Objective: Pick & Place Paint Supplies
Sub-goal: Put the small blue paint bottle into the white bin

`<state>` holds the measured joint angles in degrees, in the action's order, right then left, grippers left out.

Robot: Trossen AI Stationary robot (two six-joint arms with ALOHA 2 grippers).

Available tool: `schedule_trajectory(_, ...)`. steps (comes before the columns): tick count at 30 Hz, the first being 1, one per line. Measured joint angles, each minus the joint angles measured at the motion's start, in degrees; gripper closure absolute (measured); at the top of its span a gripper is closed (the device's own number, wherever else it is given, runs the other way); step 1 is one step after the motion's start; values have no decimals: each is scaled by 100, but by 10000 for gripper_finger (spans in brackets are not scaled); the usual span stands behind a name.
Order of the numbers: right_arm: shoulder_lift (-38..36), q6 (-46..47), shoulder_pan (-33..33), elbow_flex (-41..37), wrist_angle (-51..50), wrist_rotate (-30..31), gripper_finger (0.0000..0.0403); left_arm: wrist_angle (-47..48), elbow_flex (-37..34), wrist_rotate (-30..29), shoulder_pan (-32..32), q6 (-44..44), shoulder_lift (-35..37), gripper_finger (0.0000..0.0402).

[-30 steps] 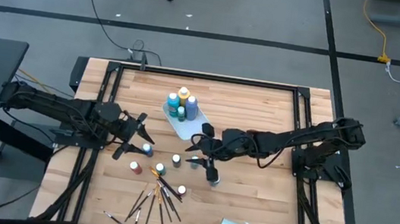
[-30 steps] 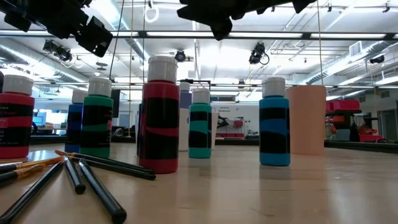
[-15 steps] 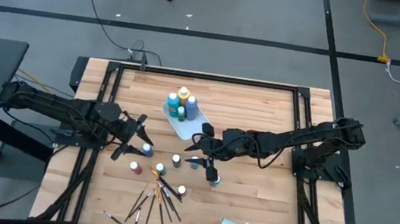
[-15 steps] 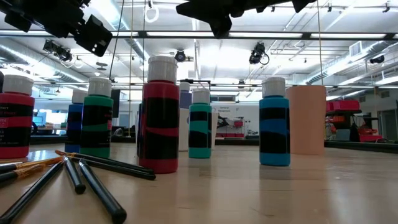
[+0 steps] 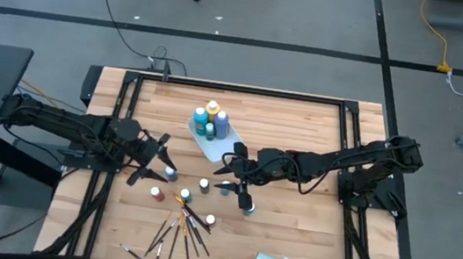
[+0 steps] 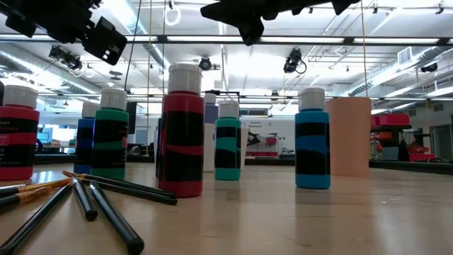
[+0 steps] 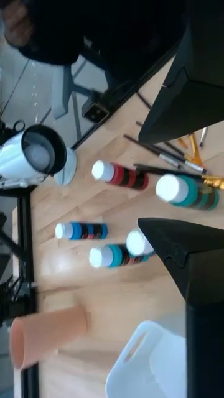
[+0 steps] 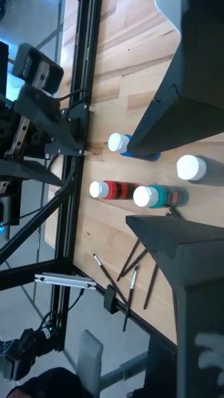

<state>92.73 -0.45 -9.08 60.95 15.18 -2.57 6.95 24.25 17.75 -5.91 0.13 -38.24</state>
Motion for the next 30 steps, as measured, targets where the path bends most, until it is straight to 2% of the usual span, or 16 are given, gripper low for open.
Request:
schedule_trajectory(3,0,-3,0,0,0,4,231,15,-2,252,-98,-52,0,185)
schedule_trajectory(6,0,-80,0,0,0,14,231,-42,-2,217,-275,87,-64,185)
schedule_trajectory(9,0,-165,0,0,12,20,231,-149,-2,-54,-444,102,-277,185)
schedule_trajectory(14,0,-188,0,0,17,20,231,-105,-4,-861,-536,73,-712,184)
schedule_trajectory(19,0,-188,0,0,17,19,231,112,-4,-1619,-534,131,-789,171)
schedule_trajectory(25,0,-207,-1,0,17,17,231,902,-4,-1822,-532,-140,-785,148)
schedule_trajectory(30,0,-319,-2,0,20,17,231,1268,-4,-2289,-530,-288,-785,146)
